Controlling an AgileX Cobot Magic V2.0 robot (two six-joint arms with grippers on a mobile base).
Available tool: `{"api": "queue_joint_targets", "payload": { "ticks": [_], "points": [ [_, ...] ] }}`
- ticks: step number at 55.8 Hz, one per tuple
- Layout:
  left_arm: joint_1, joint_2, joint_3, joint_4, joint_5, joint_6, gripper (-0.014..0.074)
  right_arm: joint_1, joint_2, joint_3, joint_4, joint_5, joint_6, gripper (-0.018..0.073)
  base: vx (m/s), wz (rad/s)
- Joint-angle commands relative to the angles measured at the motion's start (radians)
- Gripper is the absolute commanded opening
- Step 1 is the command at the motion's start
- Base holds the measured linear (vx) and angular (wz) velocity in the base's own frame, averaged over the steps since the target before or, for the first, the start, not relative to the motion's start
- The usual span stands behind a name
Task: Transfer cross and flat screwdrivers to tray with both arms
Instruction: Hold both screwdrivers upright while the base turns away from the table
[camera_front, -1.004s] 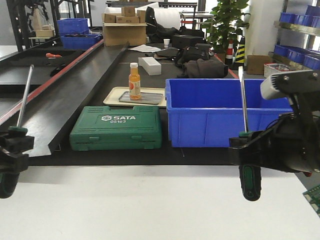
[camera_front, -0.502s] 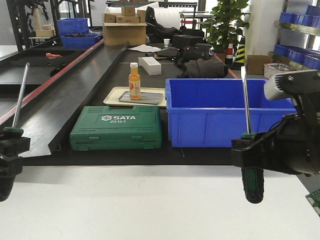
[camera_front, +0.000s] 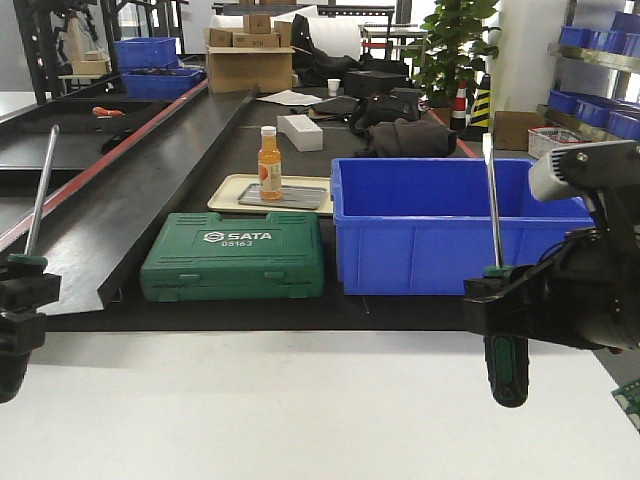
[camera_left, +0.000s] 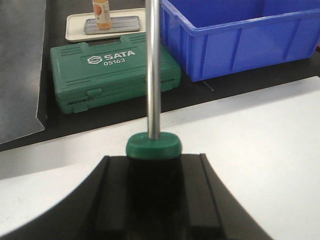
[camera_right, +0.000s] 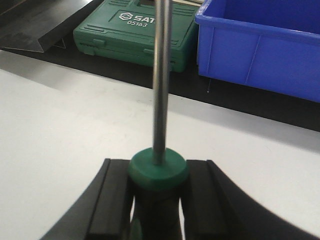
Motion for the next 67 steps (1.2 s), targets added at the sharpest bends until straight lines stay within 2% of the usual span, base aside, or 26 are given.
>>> {"api": "queue_joint_targets", "payload": {
  "ticks": [1, 34, 67],
  "points": [
    [-0.004, -0.016, -0.029, -0.023, -0.084, -0.005, 0.0, -0.005, -0.026, -0.032, -0.004, -0.085, 0.001, -0.0008, -0.02, 0.03],
    [-0.004, -0.016, -0.029, -0.022, -0.084, -0.005, 0.0, -0.005, -0.026, -0.032, -0.004, -0.09, 0.001, -0.0008, -0.13, 0.0],
    [-0.004, -0.016, -0.029, -0.022, -0.083, -0.005, 0.0, -0.005, -0.026, -0.032, -0.004, -0.09, 0.001, -0.0008, -0.24, -0.41]
  ]
}}
